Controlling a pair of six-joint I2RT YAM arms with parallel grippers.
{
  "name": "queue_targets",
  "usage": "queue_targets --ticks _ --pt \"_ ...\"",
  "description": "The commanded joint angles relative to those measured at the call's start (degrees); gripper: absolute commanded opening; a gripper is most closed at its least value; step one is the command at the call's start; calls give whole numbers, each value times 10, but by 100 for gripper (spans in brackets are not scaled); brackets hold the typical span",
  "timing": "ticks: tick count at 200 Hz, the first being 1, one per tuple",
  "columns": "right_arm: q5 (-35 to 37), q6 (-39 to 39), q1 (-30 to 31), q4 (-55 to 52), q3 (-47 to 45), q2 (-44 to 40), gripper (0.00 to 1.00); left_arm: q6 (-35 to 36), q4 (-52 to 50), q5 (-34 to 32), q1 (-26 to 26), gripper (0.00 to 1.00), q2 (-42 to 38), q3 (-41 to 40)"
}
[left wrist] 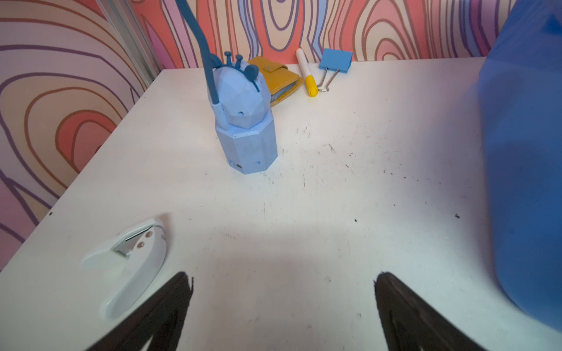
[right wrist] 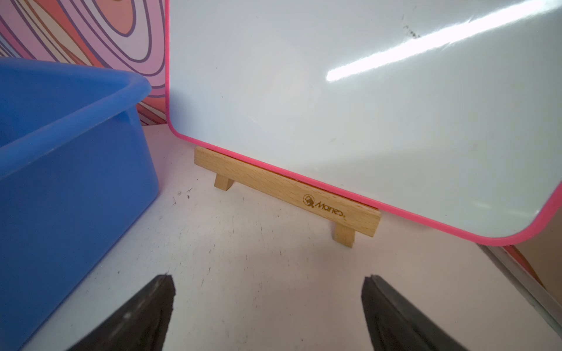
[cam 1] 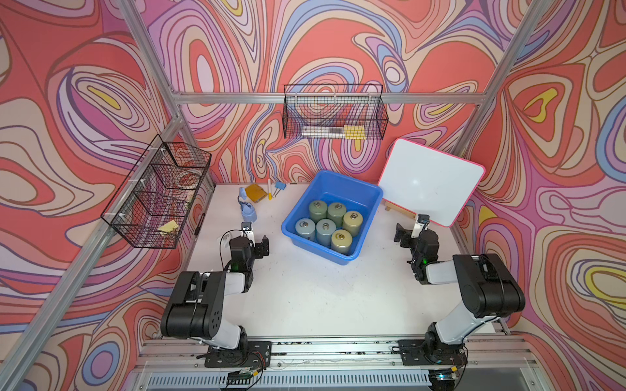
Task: Take the tea canister out of the basket
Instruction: Adjust the basket at the center of the board.
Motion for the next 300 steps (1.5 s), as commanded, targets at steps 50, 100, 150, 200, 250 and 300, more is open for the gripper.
queue_targets --ticks 50,100,150,200,250,300 --pt "-91 158 4 -479 189 -175 96 -156 -329 5 3 99 -268 133" --pt "-342 231 8 -534 204 -219 98 -282 -373 120 3 99 -315 150" --pt "-346 328 46 -562 223 -194 98 -336 -399 302 3 99 -195 211" --pt "-313 335 112 -598 279 -123 97 -340 -427 337 -16 99 -119 256" --pt "-278 349 137 -613 313 -66 96 -313 -468 322 -45 99 -70 299" --pt "-256 340 137 -646 363 -26 96 -287 -504 305 -71 99 -13 347"
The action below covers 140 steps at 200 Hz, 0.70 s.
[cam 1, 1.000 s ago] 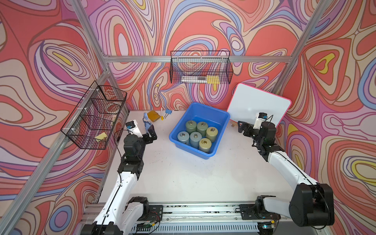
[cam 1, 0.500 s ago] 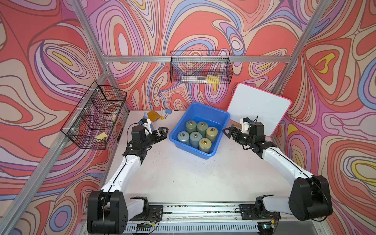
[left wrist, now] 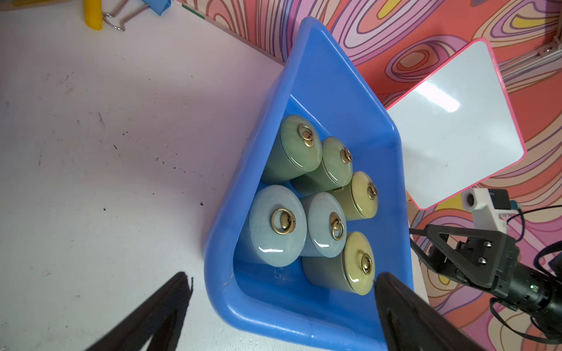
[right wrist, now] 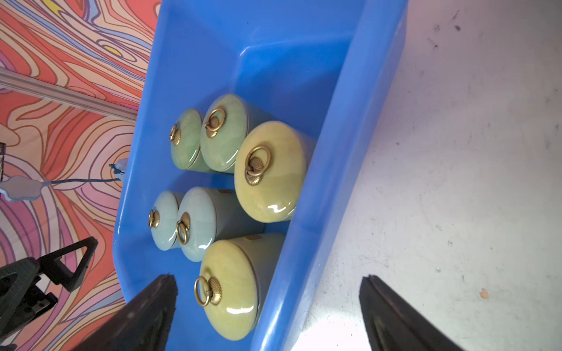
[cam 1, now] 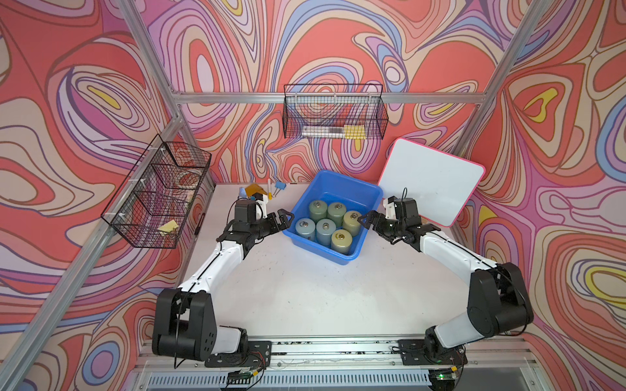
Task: Take the tea canister out of the basket
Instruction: Adjust the basket at the center of the board.
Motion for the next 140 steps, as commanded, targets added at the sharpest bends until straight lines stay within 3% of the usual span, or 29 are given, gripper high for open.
queue_targets --ticks 1,140 --pt "25 -3 3 -24 35 18 96 27 -37 -10 -9 99 23 29" --pt "23 -18 3 -50 152 115 95 62 -44 32 -36 99 103 73"
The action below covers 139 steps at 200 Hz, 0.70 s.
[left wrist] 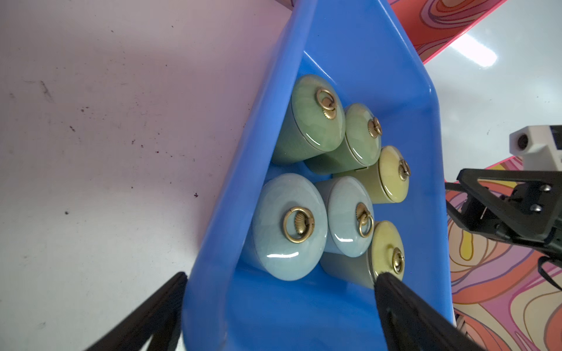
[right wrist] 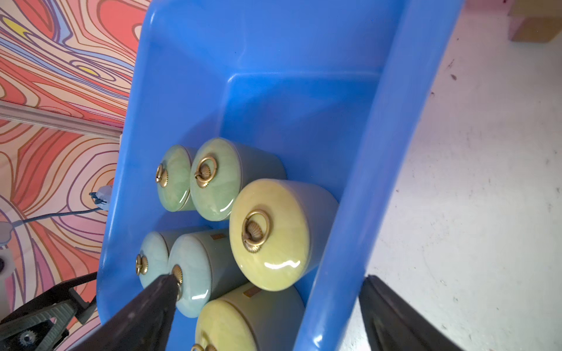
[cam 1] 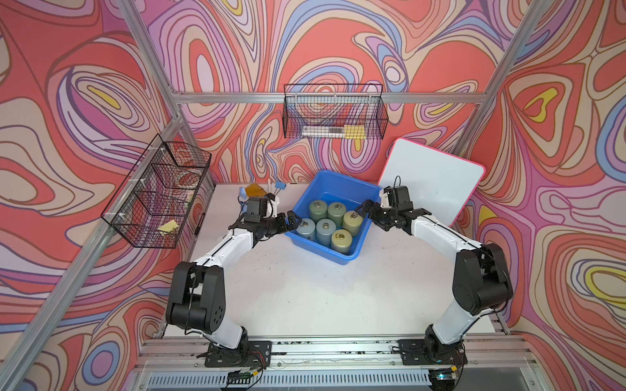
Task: Take the tea canister out of the basket
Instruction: Adjust the basket at the center of the board.
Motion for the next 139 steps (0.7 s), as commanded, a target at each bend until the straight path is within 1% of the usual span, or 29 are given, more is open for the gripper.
queue_targets --ticks 1,79,139 --pt "-2 -15 3 -4 25 15 95 20 -9 22 -9 99 7 16" --pt "-46 -43 8 -4 75 53 94 24 -10 27 -36 99 -32 -10" --pt "-55 -65 20 -36 138 92 94 16 -16 4 -67 99 -93 -53"
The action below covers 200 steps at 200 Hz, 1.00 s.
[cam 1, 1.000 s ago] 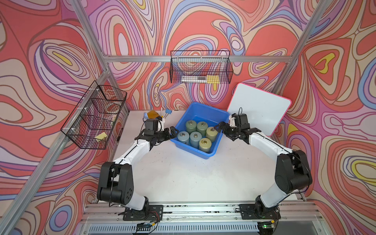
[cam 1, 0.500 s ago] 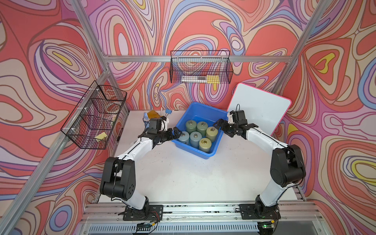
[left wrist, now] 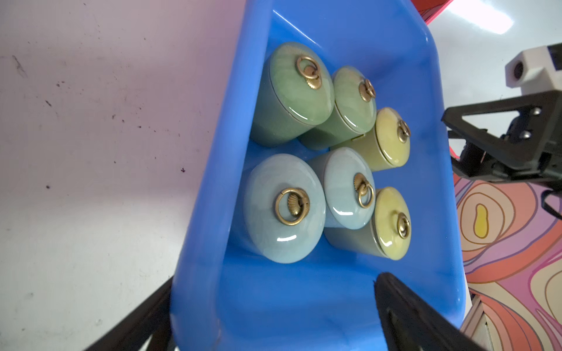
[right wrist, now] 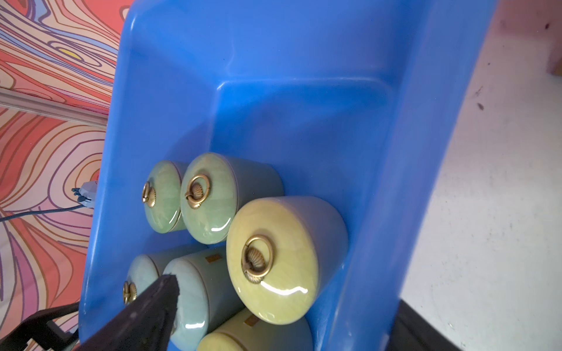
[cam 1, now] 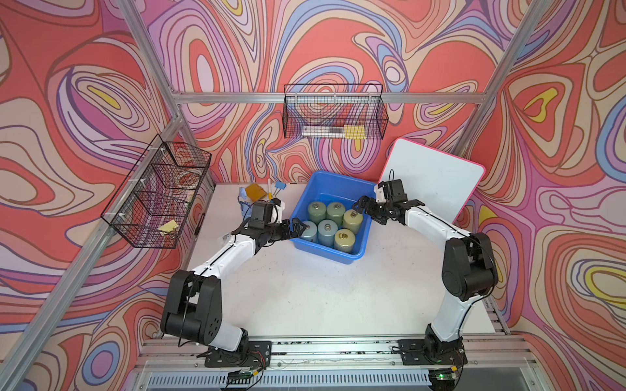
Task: Take the tea canister out of the basket
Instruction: Adjust the basket at the center of the board.
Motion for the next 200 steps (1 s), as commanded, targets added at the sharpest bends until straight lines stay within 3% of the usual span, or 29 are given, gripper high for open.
queue_targets --ticks 1,88,136,200 --pt "-41 -22 22 12 41 12 94 1 5 36 -26 99 -39 -11" --pt "-30 -46 33 -26 154 97 95 -20 18 23 -50 99 -63 -41" --pt "29 -68 33 -70 183 104 97 -22 19 7 -73 99 -50 -28" --pt "123 -122 32 -141 159 26 98 -35 -8 -134 -74 99 -127 -57"
